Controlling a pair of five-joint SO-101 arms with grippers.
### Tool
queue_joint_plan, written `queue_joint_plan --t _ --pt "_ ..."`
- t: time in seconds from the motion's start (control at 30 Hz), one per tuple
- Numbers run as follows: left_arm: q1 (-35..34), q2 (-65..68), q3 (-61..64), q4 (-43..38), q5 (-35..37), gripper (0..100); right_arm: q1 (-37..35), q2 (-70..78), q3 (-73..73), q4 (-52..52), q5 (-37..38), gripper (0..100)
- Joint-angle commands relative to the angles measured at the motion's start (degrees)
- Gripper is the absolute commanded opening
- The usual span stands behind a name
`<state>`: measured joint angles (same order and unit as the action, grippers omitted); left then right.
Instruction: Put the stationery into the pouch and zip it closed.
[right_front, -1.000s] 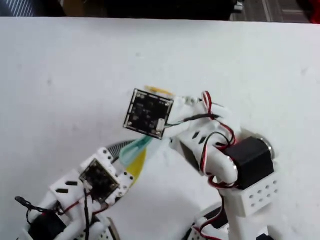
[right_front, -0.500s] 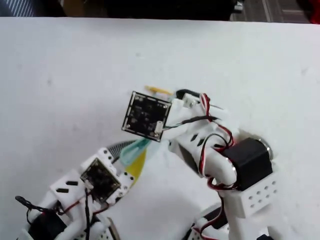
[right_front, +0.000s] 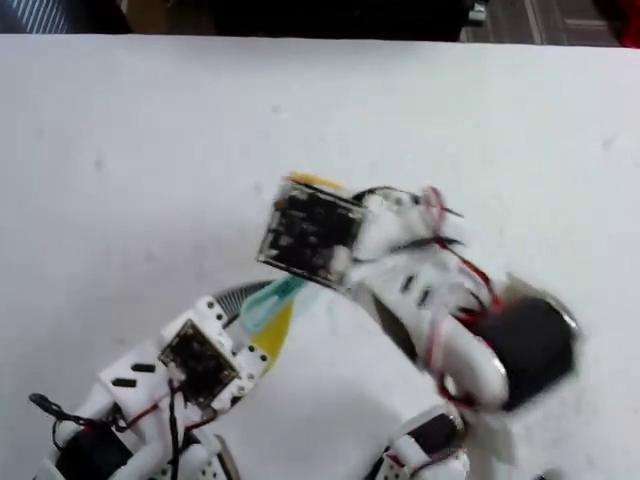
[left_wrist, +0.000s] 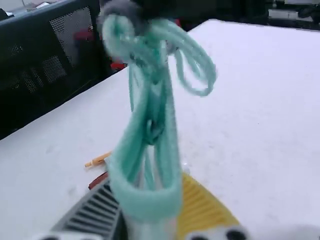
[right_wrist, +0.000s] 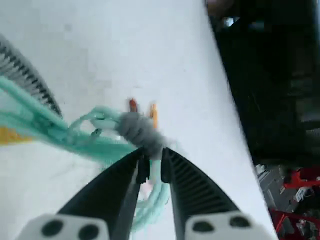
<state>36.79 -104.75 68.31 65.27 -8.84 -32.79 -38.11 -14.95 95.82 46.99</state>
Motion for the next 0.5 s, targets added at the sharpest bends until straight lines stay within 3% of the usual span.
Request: queue_joint_plan --t 0.0,0.33,0.4,0.47 --pt "0.9 0.2 -0.2 -1.4 -0.3 2 -0.1 0.0 -4.5 -1.5 -5.0 1.8" --pt "0.9 0.2 0.1 -1.8 -0.2 2 0.7 1.5 -4.9 1.0 -7.1 1.9" --pt "0.9 0.2 0.1 -1.8 -0.2 2 0.7 0.9 -5.1 3.2 -3.3 7.3" --pt "0.9 0.2 0.1 -1.8 -0.2 2 1.4 -1.2 -2.5 3.1 -2.6 19.5"
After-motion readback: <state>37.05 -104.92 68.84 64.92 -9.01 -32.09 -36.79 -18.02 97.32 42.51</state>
